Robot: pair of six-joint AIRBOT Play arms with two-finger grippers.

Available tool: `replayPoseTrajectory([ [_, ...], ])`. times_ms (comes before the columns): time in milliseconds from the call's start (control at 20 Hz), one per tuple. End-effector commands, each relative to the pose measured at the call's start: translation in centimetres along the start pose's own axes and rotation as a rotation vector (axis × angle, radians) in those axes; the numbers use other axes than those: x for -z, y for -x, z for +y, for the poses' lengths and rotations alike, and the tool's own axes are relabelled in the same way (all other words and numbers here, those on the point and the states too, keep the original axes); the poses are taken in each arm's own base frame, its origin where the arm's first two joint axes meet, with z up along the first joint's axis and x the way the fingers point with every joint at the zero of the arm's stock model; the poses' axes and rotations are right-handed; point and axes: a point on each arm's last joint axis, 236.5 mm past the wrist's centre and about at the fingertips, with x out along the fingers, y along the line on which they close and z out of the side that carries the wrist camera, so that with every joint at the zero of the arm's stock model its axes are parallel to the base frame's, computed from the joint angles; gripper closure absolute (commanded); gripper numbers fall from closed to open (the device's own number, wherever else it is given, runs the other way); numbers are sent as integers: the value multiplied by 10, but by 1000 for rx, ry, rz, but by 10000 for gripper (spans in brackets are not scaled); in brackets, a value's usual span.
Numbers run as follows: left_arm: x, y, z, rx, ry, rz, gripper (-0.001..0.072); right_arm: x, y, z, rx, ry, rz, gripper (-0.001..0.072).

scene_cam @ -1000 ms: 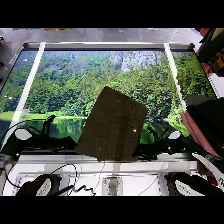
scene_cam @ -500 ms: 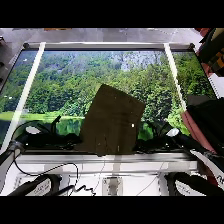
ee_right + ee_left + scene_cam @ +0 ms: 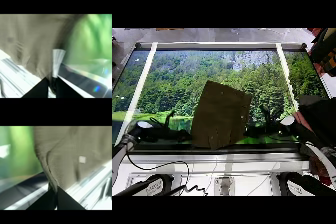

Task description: Fold the clothes and pants, and hang the long-sleeved shirts on hangers.

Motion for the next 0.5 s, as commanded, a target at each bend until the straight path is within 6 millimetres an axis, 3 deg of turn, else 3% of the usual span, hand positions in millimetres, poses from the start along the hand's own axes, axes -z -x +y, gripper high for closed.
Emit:
replayPoseTrajectory([
  [0,-48,59,-77,34,-236,-156,701,-37,50,58,-31,204,-122,665],
  [100,-69,112,-138,-15,-448,-330,701,-51,90,101,-58,286,-231,665],
  [200,-71,168,-202,-86,-656,-528,701,-52,130,145,-107,316,-333,664],
  [350,-49,244,-282,-187,-870,-890,700,-29,188,223,-303,317,-451,664],
  [450,-20,275,-312,-239,-961,-1055,701,-7,223,267,-456,327,-517,664],
])
